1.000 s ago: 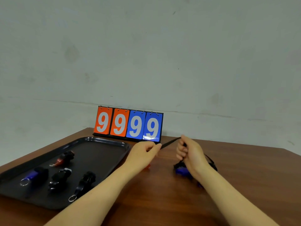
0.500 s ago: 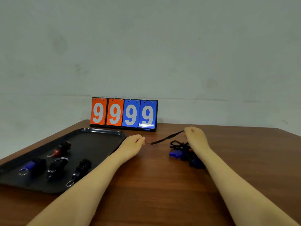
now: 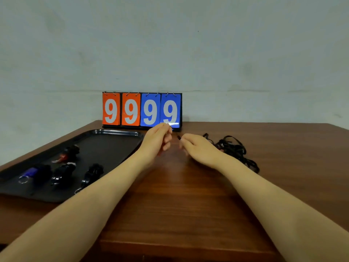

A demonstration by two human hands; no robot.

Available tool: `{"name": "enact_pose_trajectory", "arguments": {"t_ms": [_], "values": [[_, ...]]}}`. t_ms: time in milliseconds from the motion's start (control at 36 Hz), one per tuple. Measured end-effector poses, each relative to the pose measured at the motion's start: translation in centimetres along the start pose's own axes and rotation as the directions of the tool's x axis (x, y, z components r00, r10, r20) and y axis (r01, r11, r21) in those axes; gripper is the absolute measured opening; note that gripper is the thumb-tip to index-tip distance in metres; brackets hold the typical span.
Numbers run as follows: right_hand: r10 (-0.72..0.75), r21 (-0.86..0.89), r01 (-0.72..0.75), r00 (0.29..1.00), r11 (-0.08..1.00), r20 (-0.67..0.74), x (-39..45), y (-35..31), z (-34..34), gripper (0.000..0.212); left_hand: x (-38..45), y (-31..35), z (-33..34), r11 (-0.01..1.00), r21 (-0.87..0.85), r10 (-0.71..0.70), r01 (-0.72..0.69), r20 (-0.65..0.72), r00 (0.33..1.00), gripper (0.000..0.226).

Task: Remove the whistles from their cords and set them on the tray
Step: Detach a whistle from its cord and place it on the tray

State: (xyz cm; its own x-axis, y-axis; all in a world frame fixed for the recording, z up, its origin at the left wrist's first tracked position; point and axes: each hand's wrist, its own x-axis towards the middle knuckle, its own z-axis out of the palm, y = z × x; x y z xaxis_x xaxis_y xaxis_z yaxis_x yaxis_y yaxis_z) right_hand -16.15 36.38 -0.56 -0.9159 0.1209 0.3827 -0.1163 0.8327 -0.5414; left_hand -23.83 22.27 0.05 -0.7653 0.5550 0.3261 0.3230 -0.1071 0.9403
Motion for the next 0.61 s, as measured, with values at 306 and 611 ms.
{"name": "enact_pose_trajectory", "arguments": {"t_ms": [306, 611], "values": [[0.349, 0.639, -0.123, 0.906, 0.76, -0.241, 0.7, 0.2, -1.2, 0.028, 0.2, -0.1, 0.7, 0.971, 0.205, -0.147, 0.12, 0.118, 0.982, 0.024], [0.556, 0.84, -0.135, 0.802, 0.526, -0.22, 0.5, 1.5, -3.3, 0.026, 0.4, -0.4, 0.1, 0.927, 0.344, -0.214, 0.148, 0.161, 0.964, 0.021]]}}
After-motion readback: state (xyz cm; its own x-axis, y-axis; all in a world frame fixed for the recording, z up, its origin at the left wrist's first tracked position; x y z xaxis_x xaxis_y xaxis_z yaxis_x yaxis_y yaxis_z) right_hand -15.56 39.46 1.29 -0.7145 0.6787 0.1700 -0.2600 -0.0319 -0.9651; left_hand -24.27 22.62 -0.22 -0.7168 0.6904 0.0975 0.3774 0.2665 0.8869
